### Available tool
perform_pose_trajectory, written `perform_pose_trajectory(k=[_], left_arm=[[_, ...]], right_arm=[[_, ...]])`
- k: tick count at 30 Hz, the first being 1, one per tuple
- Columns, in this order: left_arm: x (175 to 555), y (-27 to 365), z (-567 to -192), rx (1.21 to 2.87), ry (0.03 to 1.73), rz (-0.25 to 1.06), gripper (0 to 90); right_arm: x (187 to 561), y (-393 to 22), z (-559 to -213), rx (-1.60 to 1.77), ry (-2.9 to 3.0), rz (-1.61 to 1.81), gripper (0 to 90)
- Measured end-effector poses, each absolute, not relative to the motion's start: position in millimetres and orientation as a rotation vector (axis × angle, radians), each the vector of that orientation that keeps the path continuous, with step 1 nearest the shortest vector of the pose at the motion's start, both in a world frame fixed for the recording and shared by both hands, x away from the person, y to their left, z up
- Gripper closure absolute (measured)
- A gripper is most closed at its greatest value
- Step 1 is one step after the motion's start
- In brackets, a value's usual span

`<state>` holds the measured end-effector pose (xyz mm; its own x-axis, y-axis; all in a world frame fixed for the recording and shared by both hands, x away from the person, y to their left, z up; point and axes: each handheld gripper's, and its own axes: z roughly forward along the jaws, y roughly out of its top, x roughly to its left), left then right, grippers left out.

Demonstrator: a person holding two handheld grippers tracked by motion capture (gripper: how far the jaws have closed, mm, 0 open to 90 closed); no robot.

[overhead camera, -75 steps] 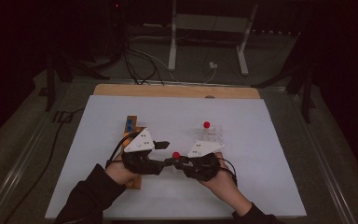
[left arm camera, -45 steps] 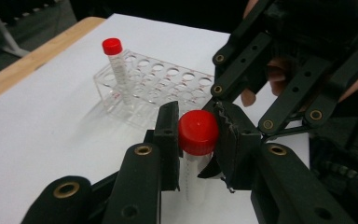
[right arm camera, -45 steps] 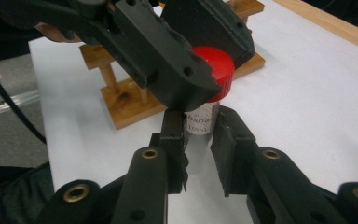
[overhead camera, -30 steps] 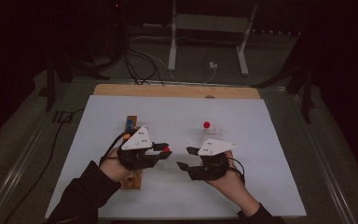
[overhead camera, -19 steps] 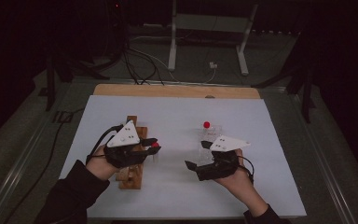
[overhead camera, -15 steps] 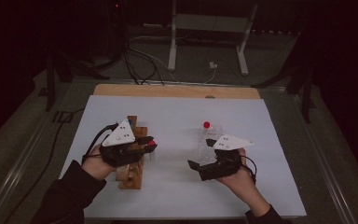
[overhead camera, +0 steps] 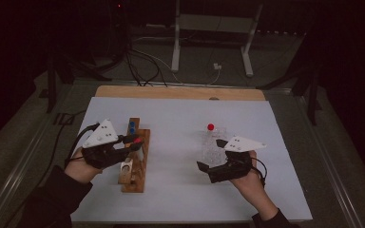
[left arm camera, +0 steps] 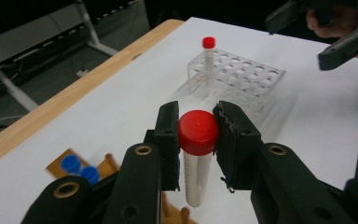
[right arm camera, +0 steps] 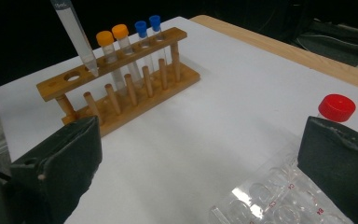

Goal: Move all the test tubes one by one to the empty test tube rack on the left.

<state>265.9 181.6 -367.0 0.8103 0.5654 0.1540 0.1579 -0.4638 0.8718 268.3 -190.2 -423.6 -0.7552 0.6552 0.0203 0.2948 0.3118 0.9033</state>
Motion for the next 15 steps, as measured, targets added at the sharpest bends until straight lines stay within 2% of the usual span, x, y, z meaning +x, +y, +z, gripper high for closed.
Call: perform_pose_trajectory(k=[15], left_arm=[[263, 210, -373, 2.007, 0.619, 0.591, 72.2]], right_arm=[[268, -191, -424, 0.847, 2.232, 1.423, 0.0]])
